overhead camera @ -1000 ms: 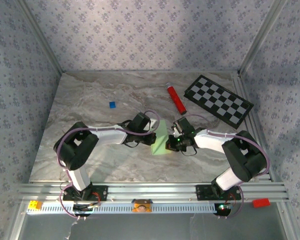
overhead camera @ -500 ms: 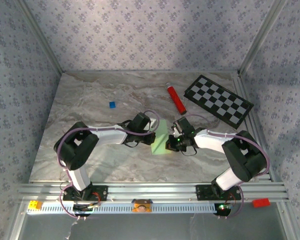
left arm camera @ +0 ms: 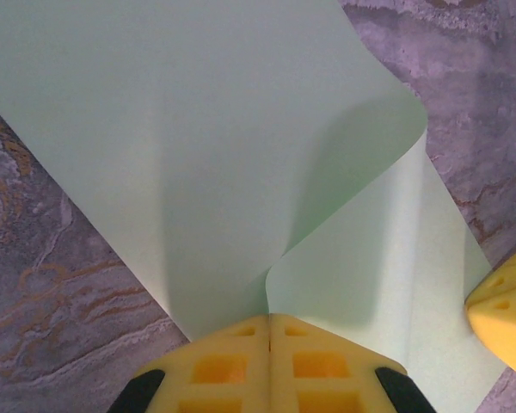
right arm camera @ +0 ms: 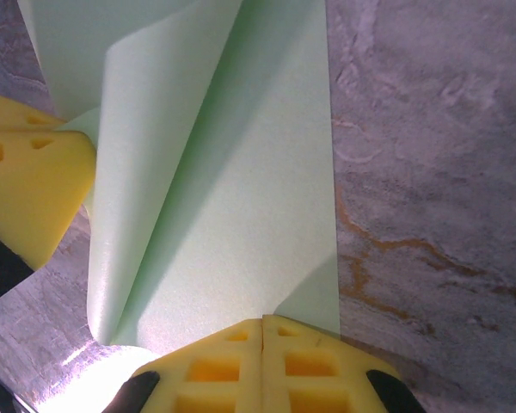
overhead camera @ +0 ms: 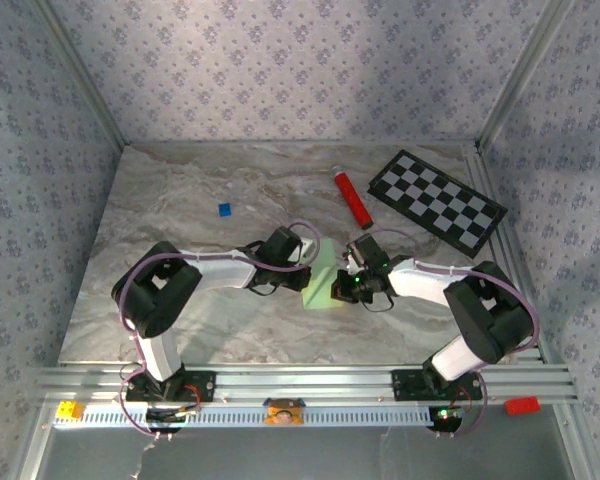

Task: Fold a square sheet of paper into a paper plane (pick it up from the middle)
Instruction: Fold the triangle a second time at the center of the table.

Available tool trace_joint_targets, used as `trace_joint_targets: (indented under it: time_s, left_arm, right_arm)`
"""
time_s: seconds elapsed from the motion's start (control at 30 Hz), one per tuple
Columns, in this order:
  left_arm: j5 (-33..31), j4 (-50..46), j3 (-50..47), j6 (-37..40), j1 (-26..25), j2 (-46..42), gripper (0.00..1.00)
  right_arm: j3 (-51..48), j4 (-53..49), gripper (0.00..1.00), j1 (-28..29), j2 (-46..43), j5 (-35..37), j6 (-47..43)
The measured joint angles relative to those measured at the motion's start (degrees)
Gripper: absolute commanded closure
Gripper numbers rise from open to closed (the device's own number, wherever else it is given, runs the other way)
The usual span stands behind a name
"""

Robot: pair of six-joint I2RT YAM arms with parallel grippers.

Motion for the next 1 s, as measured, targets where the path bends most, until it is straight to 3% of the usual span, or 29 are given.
trace_joint_targets:
  time_s: [0.63, 1.0]
  left_arm:
    - [0.1, 0.1, 0.0, 0.3, 0.0, 0.1, 0.99]
    - [0.4, 0.5, 0.0, 0.4, 0.0, 0.3, 0.99]
  right_arm:
    - [-0.2, 0.2, 0.89, 0.0, -1.4, -0.4, 0.0]
    - [-0.2, 1.9, 0.94, 1.3, 1.0, -2.2, 0.0]
